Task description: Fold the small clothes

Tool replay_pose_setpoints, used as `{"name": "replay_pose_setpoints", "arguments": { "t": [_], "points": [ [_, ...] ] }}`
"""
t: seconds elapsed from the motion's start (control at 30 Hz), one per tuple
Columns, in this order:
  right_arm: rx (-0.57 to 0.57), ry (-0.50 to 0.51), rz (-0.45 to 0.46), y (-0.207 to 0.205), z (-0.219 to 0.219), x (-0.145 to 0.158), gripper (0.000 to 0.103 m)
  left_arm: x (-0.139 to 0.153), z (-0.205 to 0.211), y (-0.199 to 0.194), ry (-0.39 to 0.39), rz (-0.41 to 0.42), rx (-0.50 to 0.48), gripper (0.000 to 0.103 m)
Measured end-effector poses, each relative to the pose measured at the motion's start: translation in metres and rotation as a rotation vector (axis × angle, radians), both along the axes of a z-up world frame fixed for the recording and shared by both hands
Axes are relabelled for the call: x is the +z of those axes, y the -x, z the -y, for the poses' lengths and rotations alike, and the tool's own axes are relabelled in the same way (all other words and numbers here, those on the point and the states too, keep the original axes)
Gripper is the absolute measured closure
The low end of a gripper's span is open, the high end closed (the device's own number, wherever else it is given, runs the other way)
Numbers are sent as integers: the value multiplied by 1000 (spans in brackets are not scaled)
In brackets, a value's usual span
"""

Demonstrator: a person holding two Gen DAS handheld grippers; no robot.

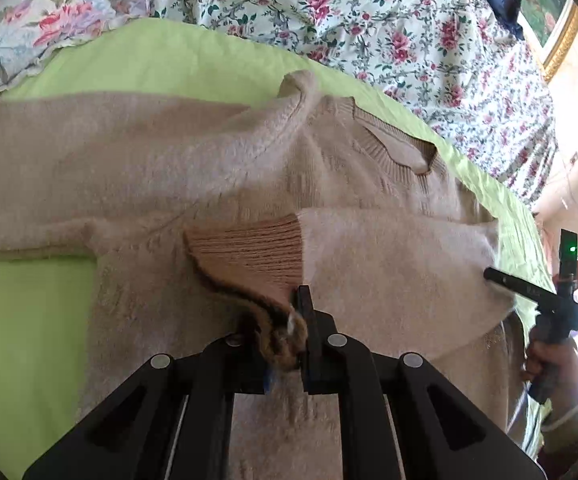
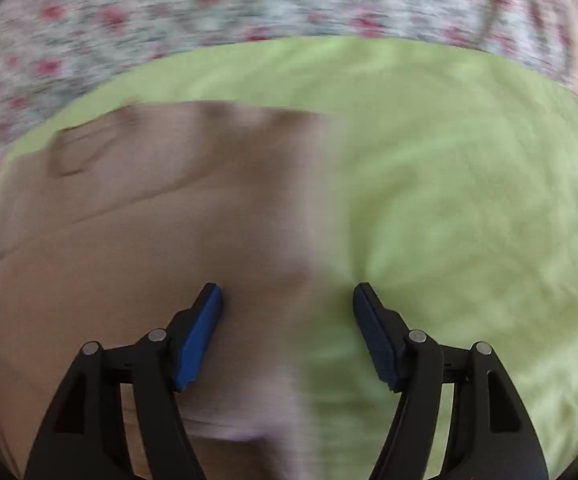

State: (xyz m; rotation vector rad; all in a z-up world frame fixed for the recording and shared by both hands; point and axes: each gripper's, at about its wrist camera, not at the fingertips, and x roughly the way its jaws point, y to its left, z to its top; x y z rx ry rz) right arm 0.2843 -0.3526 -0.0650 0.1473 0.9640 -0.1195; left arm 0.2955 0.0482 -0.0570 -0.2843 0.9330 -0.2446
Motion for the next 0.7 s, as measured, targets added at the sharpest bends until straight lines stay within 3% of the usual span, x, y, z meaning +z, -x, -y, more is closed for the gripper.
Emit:
{"name": "replay_pose_setpoints", "arguments": {
  "t": [0.13,0.27,0.33,0.4,0.57,0.7],
  "points": [
    [1,-168,80,22,16,20,33,5,-15,18,-51,15,0,89],
    [91,-240,138,45,-19,35,33,16,-46,43,-66,36,65,86],
    [135,-273,143,53,-33,40,33,21,-74,55,-62,37,137,67],
    [180,-300,143,73,-52,41,33,22,-103,63,-48,32,219,57],
    [252,-351,123,106,-86,41,32,18,-192,73,-25,-9,441,55],
    [265,-381,80,116,-102,29,31,29,-252,71,-98,-7,610,55]
  ]
}}
